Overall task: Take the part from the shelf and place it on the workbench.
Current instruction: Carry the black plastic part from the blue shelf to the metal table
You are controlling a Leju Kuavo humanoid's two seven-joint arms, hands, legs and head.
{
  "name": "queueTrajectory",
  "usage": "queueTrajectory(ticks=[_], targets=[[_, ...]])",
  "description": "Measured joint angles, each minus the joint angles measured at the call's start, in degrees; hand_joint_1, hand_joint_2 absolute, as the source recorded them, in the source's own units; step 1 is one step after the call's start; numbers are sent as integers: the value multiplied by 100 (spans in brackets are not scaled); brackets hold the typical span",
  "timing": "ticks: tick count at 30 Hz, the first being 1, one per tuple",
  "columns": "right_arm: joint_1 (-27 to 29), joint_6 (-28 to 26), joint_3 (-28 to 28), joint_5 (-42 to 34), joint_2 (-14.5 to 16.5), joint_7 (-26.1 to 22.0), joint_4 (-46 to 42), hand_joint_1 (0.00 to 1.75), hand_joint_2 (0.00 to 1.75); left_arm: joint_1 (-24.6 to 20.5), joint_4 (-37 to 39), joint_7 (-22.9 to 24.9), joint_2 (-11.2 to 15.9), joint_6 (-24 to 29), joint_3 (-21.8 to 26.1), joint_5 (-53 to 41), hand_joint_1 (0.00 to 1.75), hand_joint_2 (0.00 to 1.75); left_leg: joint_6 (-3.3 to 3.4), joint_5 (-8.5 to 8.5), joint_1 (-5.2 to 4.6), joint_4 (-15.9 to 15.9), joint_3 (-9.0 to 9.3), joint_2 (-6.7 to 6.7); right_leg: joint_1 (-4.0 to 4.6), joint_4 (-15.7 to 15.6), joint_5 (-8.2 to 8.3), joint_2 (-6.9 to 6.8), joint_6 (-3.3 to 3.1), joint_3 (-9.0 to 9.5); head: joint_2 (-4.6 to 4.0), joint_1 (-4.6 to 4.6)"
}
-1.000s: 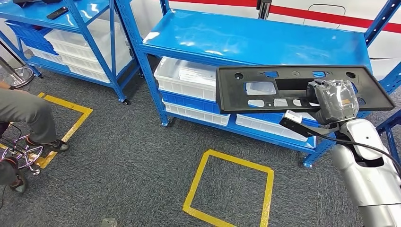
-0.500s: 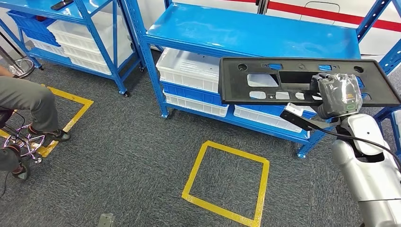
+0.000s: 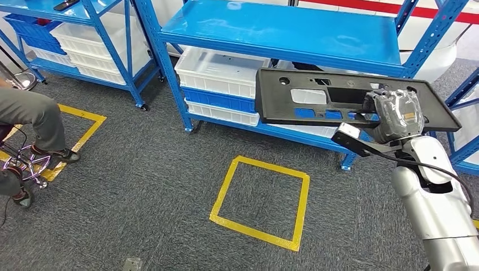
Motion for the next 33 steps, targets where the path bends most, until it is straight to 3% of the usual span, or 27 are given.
queueTrajectory(ticks=[1,2,3,6,7,8,10,12,13,15,16,17,18,20,21,23,25,26,28,30,31,32,33], targets=[[6,-27,2,130,-1,17,-6,175,175,1,1,-2,0,-9,0,2,0,175,-13,-149,5,333,-54,0,11,4,45,-17,-5,-56,0,-3],[14,-46,4,216,-2,31,-8,175,175,1,2,2,0,-10,0,3,0,175,-12,-189,8,532,-42,1,23,7,82,-38,-1,-105,0,-2],[22,-59,5,261,-3,37,-11,175,175,1,3,7,0,-10,0,3,0,175,3,-145,8,520,76,3,33,9,117,-61,5,-149,0,-4],[31,-73,2,307,-11,39,-58,175,175,-17,2,21,3,-8,0,-4,0,175,110,18,-33,-502,899,146,50,-9,196,-150,58,-202,0,1],[27,-79,0,309,-17,39,-78,175,175,-29,2,25,6,-5,0,-7,0,175,153,32,-67,-765,1079,212,45,-30,217,-193,83,-191,0,3],[23,-87,-1,311,-21,39,-93,175,175,-41,1,29,8,1,0,-12,0,175,186,20,-104,-896,1152,260,39,-50,237,-240,108,-175,0,-7],[18,-98,1,317,-19,39,-102,175,175,-52,1,51,17,27,1,-19,0,175,256,93,-154,-959,1146,224,39,-107,277,-336,171,-151,0,-29],[6,-100,3,323,-15,37,-103,175,175,-52,1,75,17,52,2,-22,0,175,310,205,-149,-1100,1165,144,68,-35,222,-283,196,-206,0,-30],[-2,-100,4,325,-19,35,-103,175,175,-52,1,81,14,56,2,-24,0,175,340,270,-142,-1164,1170,96,84,130,113,-202,172,-283,0,-22],[-6,-99,7,331,-29,32,-91,175,175,-53,2,96,7,54,3,-25,0,175,381,344,-150,-1191,1113,-8,94,802,-245,-49,83,-573,0,-10],[2,-95,10,334,-31,29,-79,175,175,-52,3,105,7,51,3,-24,0,175,388,370,-163,-1187,1073,-72,100,1148,-388,-20,68,-721,0,-4],[10,-89,17,338,-27,26,-65,175,175,-50,4,111,7,48,4,-22,0,175,389,398,-174,-1181,1035,-142,112,1362,-460,-3,78,-810,0,-3],[12,-84,25,342,-20,23,-53,175,175,-47,5,116,6,45,6,-19,0,175,382,423,-180,-1173,1000,-211,125,1346,-429,10,111,-785,0,-4],[-5,-77,46,350,-3,16,-36,175,175,-43,6,118,4,43,14,-9,0,175,357,460,-186,-1126,936,-356,139,673,-164,103,191,-406,0,-3],[-25,-77,57,352,8,11,-28,175,175,-43,6,118,3,43,23,-2,0,175,337,470,-199,-1088,896,-420,149,309,-50,176,197,-207,0,-3],[-74,-79,86,356,34,-11,-13,175,175,-39,6,117,3,47,55,22,0,175,300,493,-218,-1010,808,-523,169,-75,60,267,140,-13,0,-9],[-105,-86,116,360,78,-31,4,175,175,-15,6,114,8,49,86,45,0,175,261,536,-219,-985,735,-607,181,-81,94,204,59,-27,0,-11],[-116,-96,131,360,109,-37,13,175,175,5,7,111,19,50,97,54,0,175,240,537,-218,-970,708,-604,167,-83,114,155,30,-33,0,-8],[-127,-129,161,352,175,-47,21,175,175,32,8,100,34,50,109,61,0,175,163,360,-206,-716,582,-431,122,-94,150,53,-42,-39,0,-44],[-127,-155,185,341,220,-53,27,175,175,36,8,90,37,49,113,64,0,175,59,-28,-151,-25,277,-178,122,-95,166,-58,-83,-52,0,-89],[-125,-159,194,338,236,-54,32,175,175,38,9,88,36,48,115,64,0,175,14,-195,-107,367,101,-112,125,-95,168,-119,-87,-60,0,-91],[-120,-162,204,337,251,-54,38,175,175,44,9,87,35,48,120,64,0,175,-21,-282,-62,634,-13,-76,125,-94,170,-186,-89,-67,0,-92],[-115,-162,215,336,266,-55,44,175,175,49,10,87,34,47,127,64,0,175,-46,-267,-25,688,-20,-53,123,-94,170,-251,-88,-70,0,-93]])
